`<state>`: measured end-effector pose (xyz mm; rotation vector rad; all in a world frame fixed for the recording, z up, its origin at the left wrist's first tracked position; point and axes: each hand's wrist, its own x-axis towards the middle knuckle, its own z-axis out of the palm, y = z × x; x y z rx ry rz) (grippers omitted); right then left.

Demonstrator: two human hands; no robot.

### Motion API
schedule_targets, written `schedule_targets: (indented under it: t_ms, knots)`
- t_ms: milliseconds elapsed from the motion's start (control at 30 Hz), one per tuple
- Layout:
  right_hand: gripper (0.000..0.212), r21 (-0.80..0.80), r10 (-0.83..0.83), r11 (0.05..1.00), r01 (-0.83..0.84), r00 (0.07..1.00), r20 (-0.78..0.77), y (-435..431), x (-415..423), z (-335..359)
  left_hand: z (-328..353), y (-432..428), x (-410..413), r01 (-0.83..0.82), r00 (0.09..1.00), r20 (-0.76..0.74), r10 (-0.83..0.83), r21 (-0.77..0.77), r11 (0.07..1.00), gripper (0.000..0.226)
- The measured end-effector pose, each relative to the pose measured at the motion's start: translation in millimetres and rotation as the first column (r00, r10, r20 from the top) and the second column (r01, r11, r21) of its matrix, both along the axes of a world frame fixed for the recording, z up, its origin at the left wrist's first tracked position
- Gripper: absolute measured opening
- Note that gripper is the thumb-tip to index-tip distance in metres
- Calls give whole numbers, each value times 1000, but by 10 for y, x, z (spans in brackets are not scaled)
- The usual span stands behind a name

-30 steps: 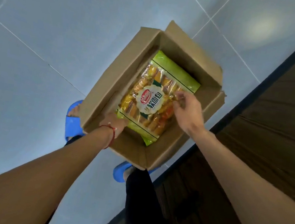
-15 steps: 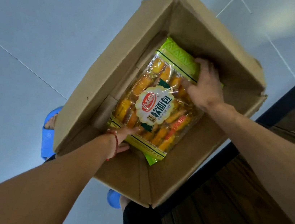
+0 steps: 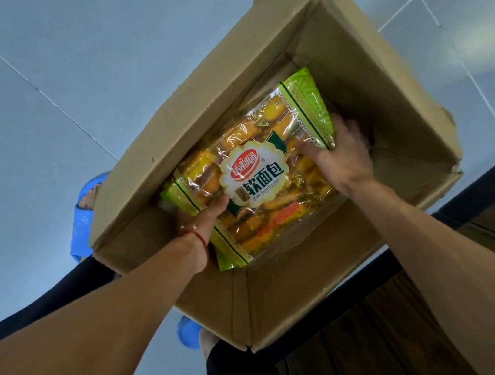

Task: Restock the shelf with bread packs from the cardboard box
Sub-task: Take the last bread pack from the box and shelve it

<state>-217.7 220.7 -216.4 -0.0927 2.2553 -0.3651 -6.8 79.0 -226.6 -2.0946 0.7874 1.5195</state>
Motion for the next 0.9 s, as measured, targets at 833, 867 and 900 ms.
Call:
schedule_targets:
  t_ms: [833, 867, 900]
  knots:
    - [65, -90, -49, 995, 50, 999, 17, 88, 564, 2855, 2639, -315, 222, 239, 935, -189, -300, -289, 927, 98]
    - [66, -105, -70, 992, 71, 997, 13, 83, 628, 3013, 2821, -412, 263, 262, 926, -187, -329, -310, 914, 96]
    - [65, -116, -95, 989, 96, 995, 11, 42, 697, 3209, 2986, -525, 322, 297, 909, -193, -369, -323, 899, 92]
